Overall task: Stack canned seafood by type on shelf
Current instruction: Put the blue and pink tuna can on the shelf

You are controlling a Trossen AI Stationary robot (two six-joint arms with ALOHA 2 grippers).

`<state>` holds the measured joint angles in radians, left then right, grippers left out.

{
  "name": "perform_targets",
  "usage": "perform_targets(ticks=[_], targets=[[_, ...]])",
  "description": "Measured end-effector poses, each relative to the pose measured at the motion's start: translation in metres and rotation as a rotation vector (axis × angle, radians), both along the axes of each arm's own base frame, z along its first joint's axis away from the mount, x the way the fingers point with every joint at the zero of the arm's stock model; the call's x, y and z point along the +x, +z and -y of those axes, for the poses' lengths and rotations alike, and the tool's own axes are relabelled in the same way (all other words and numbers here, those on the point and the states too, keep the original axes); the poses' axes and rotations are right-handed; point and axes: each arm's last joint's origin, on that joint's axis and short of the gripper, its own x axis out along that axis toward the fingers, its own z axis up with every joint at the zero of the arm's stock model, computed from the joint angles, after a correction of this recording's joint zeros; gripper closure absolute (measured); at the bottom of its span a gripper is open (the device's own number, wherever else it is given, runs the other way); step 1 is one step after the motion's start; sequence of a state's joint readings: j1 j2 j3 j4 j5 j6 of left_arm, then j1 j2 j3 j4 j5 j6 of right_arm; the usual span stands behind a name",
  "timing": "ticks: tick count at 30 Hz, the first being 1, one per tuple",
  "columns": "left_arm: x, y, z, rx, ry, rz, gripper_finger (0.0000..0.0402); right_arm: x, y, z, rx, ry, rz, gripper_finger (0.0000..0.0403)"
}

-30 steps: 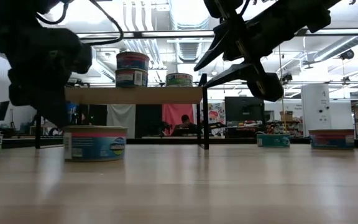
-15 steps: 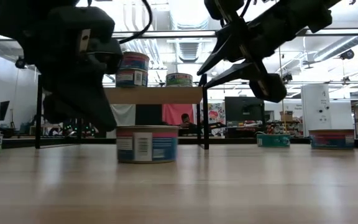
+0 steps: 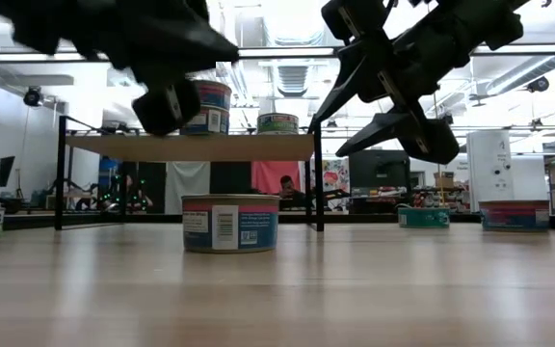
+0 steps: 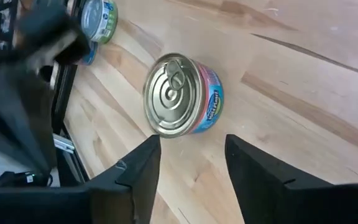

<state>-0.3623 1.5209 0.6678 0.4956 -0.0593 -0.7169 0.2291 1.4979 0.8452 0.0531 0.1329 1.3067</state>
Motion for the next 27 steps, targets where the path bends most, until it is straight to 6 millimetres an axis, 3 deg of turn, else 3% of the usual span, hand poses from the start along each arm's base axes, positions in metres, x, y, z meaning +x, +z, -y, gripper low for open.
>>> perform_targets(ticks=[5,9,17,22,27], targets=[[-0.019,-0.028,-0.024,-0.178,0.15,-0.046,0.0402,0.0,0.0,0.0,-0.014,0.009,-0.001,0.0216],[-0.03,-0.045,-0.029,-0.282,0.21,-0.136,0.0401,0.0,0.0,0.0,-0.009,0.005,0.0,0.0214],[-0.028,-0.048,-0.026,-0.297,0.26,-0.273,0.0401,0.001,0.0,0.0,0.02,-0.036,0.011,0.0213],[-0.024,-0.046,-0.025,-0.217,0.296,-0.367,0.0401,0.01,-0.011,-0.001,0.025,-0.05,0.023,0.0213],[-0.02,-0.041,-0.024,-0.19,0.283,-0.355,0.0401,0.027,-0.026,-0.005,0.016,-0.05,-0.015,0.0213]])
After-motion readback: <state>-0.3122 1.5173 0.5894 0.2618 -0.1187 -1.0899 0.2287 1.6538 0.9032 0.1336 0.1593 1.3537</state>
